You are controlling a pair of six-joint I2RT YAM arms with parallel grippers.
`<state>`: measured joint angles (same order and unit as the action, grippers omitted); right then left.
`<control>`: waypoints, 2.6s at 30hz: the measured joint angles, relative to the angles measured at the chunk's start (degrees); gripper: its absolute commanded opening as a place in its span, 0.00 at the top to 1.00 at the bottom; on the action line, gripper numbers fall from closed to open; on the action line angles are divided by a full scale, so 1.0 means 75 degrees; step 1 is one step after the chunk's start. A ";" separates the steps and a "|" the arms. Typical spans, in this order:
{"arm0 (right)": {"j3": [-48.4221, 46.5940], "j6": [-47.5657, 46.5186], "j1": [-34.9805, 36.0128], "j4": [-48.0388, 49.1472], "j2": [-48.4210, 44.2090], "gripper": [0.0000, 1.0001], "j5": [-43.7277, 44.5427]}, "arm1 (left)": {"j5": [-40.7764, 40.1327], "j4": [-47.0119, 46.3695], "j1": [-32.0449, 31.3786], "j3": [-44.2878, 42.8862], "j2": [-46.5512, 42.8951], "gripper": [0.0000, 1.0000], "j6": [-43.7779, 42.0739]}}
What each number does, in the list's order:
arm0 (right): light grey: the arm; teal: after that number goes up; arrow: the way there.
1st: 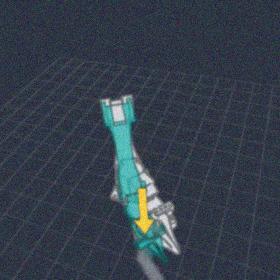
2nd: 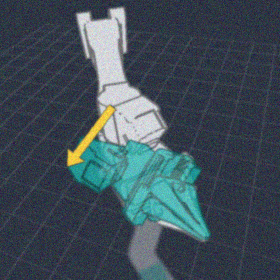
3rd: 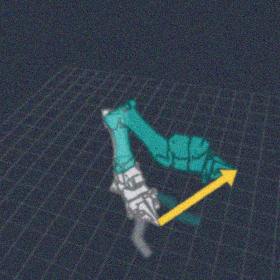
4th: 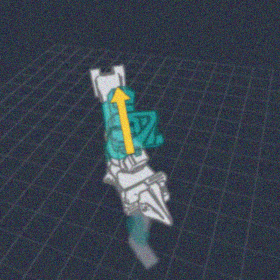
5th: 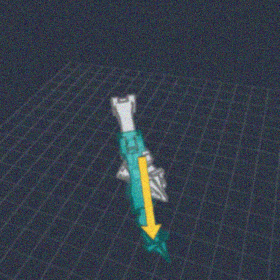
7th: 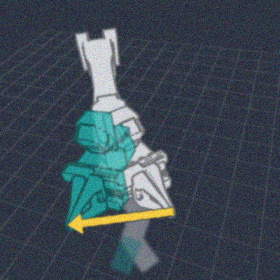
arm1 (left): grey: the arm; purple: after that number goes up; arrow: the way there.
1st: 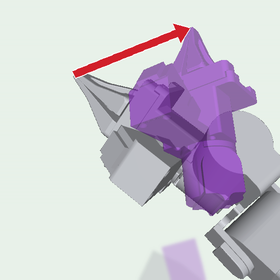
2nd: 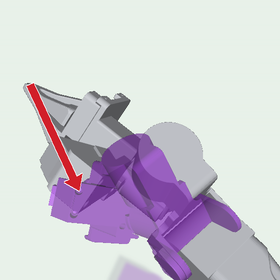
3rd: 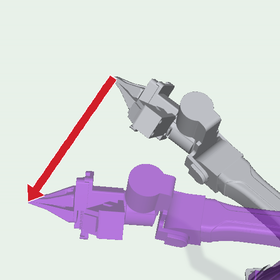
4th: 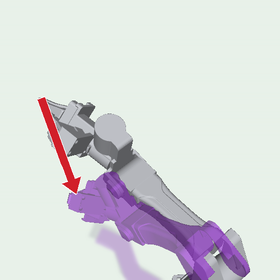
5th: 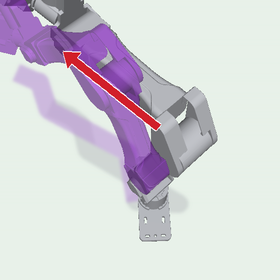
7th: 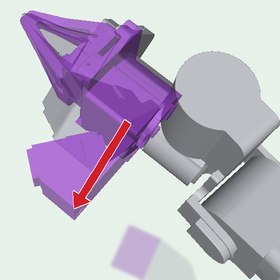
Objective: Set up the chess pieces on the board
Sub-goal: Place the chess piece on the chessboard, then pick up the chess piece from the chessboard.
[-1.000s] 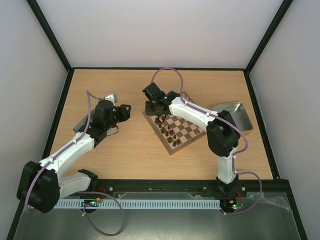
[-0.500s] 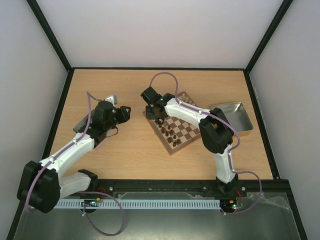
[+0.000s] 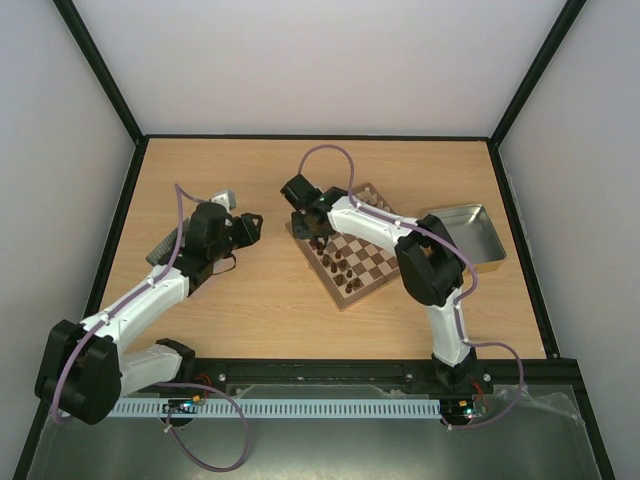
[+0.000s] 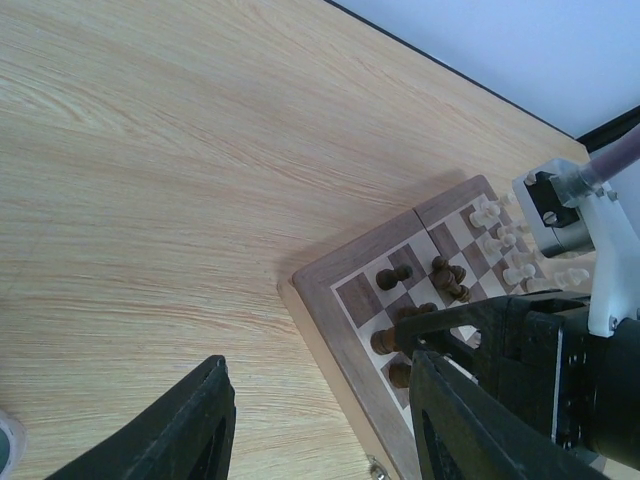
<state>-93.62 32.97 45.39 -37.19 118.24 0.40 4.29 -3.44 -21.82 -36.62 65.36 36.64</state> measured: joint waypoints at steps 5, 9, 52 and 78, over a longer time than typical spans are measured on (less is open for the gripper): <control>-0.0131 -0.0035 0.0000 -0.0044 0.0061 0.72 0.0012 | 0.0032 0.0000 0.0003 0.0000 0.0012 0.50 0.0000; -0.0271 -0.0029 0.0000 -0.0038 0.0052 0.72 0.0050 | 0.0055 0.0000 0.0009 0.0000 0.0012 0.50 0.0000; 0.0699 -0.0431 -0.1539 0.1070 0.0254 0.74 0.0498 | 0.0641 -0.0029 0.0035 -0.0012 0.0216 0.48 -0.0064; 0.2958 -0.0026 -0.1539 0.1469 -0.1370 0.81 0.0428 | 0.1119 -0.0323 0.0035 -0.0012 0.0239 0.49 -0.0058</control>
<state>-71.44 32.77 33.85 -26.17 107.96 3.62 12.69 -5.87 -21.56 -36.71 67.16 36.21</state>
